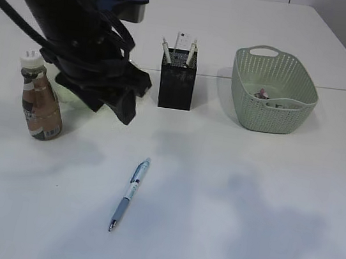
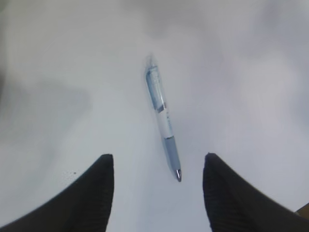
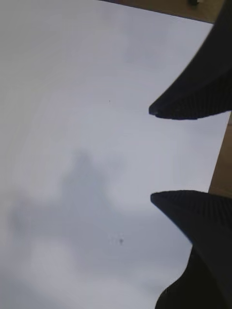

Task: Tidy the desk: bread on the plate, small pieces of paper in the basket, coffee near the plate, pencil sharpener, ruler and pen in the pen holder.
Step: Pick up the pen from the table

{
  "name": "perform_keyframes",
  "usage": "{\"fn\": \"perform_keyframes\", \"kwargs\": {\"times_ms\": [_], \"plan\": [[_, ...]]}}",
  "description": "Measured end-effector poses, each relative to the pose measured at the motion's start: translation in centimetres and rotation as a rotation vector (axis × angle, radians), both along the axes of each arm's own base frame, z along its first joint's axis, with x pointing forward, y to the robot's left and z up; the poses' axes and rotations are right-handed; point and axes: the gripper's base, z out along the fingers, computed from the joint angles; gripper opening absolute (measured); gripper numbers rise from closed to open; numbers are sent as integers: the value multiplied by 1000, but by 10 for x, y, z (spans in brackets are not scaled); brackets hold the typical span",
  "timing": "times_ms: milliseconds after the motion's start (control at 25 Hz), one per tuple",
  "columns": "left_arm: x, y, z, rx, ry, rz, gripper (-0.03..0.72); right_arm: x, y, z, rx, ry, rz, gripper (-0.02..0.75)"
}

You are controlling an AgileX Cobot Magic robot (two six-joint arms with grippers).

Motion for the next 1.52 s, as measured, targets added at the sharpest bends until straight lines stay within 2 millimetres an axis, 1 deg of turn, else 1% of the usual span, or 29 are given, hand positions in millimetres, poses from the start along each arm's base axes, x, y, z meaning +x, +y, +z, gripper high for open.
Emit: {"fn": "perform_keyframes", "kwargs": {"times_ms": [40,160,200,280,320,400,440,560,600,640,680,720,760,880,920,1120,1240,1520], "plan": [[0,-4,-2,-3,0,-8,416,-7,-3,-4,-4,-5,1,388],[-3,-16,-10,-6,3,-33,416,-15,-6,-11,6,-43,10,387],[-4,-19,-10,-10,-1,-41,416,-17,-6,-13,12,-53,8,387],[-5,-23,-11,-21,-13,-47,416,-23,-8,-22,34,-99,9,387],[-5,-24,-10,-25,-17,-47,416,-23,-8,-21,37,-105,10,387],[-5,-26,-10,-34,-21,-43,416,-27,-7,-32,65,-147,20,387],[-5,-26,-10,-35,-20,-39,416,-27,-7,-33,67,-144,20,387],[-5,-26,-11,-37,-16,-28,416,-33,-5,-50,118,-154,33,387],[-4,-26,-13,-34,-11,-26,416,-33,-5,-50,118,-154,33,387],[-4,-27,-15,-33,-8,-24,416,-37,-5,-63,139,-153,36,387],[-3,-28,-18,-31,0,-21,416,-37,-5,-63,139,-153,36,387],[-2,-28,-21,-26,7,-21,416,-41,-5,-71,148,-158,40,387],[-2,-29,-24,-23,14,-20,416,-44,-6,-74,155,-172,42,387],[2,-32,-38,-5,42,-17,416,-49,-8,-77,169,-208,48,387],[3,-33,-42,1,51,-16,416,-57,-10,-80,181,-245,52,387],[7,-37,-64,19,103,-2,416,-70,-15,-85,193,-299,57,387],[9,-39,-78,37,132,7,416,-72,-16,-90,191,-300,58,387],[14,-43,-112,73,187,34,414,-71,-16,-89,199,-313,57,387]]}}
